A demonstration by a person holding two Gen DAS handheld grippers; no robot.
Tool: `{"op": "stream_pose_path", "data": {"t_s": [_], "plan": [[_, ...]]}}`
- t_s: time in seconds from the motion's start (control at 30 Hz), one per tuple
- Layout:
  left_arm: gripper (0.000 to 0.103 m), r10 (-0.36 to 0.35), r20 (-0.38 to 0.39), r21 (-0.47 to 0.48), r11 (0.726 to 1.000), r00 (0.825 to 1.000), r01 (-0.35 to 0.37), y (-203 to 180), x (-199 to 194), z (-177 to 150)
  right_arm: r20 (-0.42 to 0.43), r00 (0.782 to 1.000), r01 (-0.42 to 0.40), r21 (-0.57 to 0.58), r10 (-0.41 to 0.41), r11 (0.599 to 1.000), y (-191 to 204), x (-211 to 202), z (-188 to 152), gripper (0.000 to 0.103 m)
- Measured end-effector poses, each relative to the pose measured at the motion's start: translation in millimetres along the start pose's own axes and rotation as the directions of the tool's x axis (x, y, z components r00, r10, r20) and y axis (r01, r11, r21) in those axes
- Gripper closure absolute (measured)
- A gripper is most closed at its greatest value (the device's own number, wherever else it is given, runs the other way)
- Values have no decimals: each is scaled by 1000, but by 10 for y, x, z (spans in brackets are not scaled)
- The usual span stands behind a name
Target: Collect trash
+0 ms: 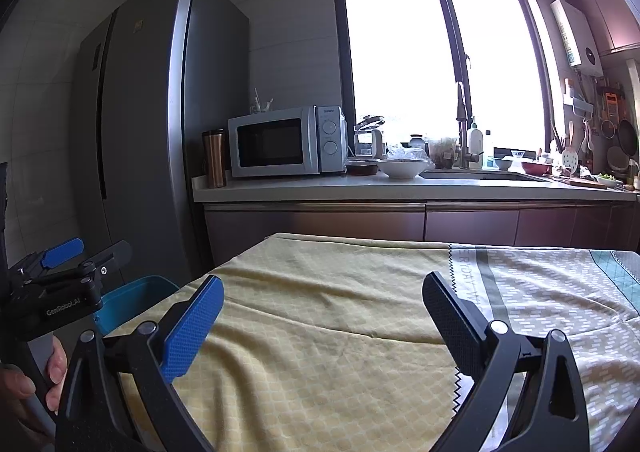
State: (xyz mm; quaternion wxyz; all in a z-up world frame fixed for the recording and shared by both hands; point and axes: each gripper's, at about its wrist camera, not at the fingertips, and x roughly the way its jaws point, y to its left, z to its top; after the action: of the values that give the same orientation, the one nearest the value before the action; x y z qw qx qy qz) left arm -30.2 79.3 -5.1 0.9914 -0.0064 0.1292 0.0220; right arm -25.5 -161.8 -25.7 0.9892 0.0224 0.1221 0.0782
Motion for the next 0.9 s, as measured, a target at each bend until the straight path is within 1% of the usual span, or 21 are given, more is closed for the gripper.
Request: {"op": "stream_pose_path", "data": {"t_s": [0.9], "plan": [[6, 1, 0, 3, 1000, 1000, -1, 1, 4, 7, 4, 1000, 4, 13, -4, 1000, -22, 3, 15, 7]]}}
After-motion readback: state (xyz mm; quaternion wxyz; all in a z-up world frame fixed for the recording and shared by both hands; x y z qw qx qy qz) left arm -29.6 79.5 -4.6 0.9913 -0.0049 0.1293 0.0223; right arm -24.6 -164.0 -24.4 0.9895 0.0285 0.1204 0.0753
